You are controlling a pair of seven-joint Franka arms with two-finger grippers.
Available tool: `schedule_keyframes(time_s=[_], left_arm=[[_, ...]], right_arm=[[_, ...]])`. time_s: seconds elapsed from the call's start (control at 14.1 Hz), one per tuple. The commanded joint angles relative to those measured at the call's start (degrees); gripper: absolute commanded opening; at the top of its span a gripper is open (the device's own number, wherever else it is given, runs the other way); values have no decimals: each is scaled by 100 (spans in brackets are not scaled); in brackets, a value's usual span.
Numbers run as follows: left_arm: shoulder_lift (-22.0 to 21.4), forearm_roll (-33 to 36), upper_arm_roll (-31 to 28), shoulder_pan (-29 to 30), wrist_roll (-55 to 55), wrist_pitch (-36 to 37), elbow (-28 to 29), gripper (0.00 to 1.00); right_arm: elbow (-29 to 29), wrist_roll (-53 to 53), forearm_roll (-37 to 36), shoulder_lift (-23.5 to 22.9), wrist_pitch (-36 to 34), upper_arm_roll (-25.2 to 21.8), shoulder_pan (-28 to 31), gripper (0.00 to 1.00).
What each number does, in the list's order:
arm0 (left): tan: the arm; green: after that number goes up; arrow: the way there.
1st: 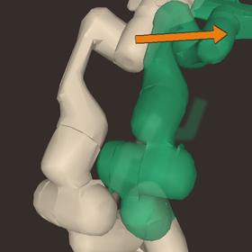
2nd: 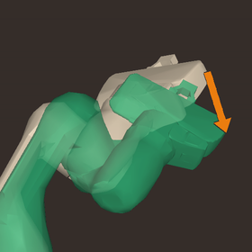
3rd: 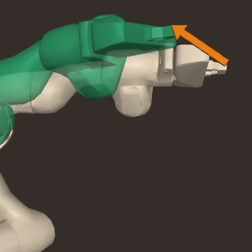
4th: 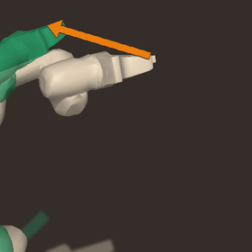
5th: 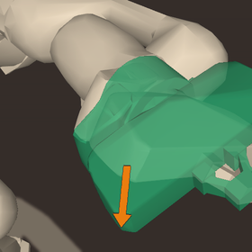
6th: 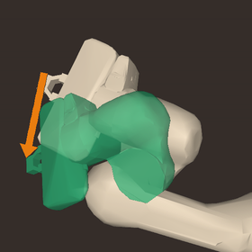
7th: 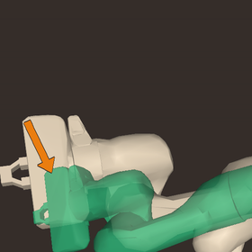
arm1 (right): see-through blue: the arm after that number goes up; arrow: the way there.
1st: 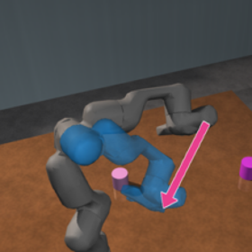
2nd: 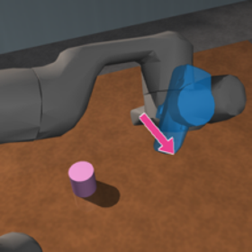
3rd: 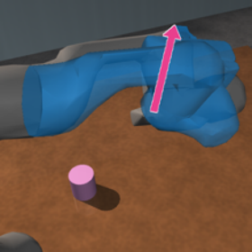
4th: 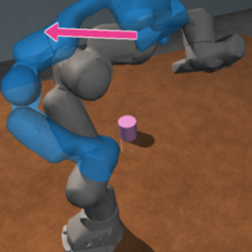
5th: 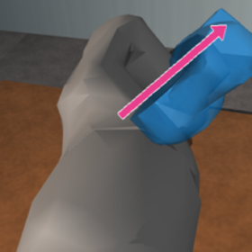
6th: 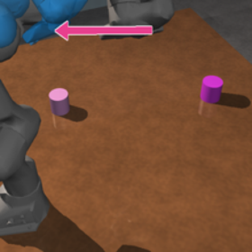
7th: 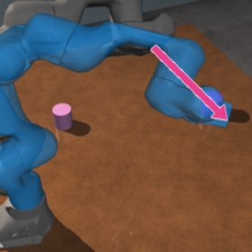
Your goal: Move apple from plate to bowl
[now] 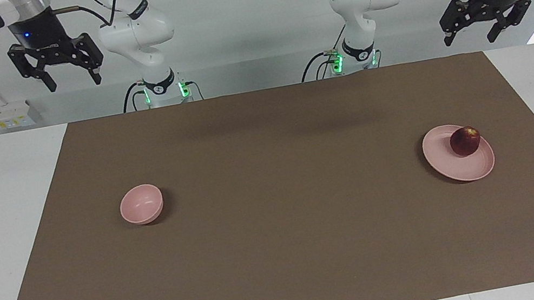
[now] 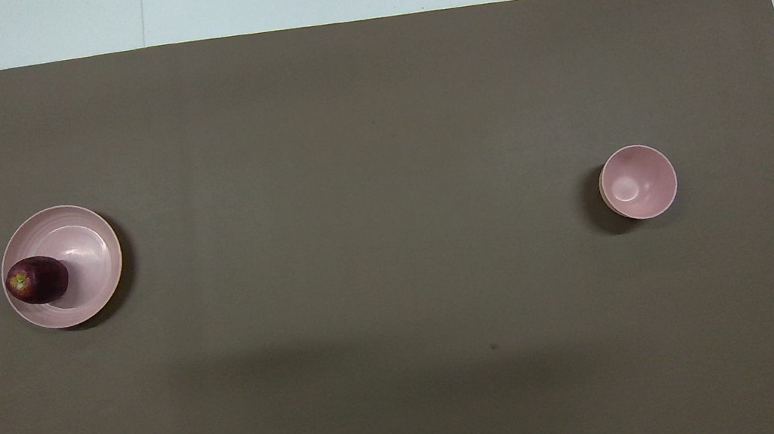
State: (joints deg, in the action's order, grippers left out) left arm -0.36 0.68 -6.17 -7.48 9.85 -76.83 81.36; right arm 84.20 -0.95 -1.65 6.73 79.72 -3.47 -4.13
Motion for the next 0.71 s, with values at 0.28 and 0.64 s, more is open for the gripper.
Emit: schedule_keyframes(time_s=[0.28,0.64], left_arm=[[-139,28,37,2,-89,-34,152,100],[-139,19,37,-16,-115,1,143,100]], right_arm=[[158,156,94,110,123,4,62,100],[158,148,94,110,114,13,62,100]])
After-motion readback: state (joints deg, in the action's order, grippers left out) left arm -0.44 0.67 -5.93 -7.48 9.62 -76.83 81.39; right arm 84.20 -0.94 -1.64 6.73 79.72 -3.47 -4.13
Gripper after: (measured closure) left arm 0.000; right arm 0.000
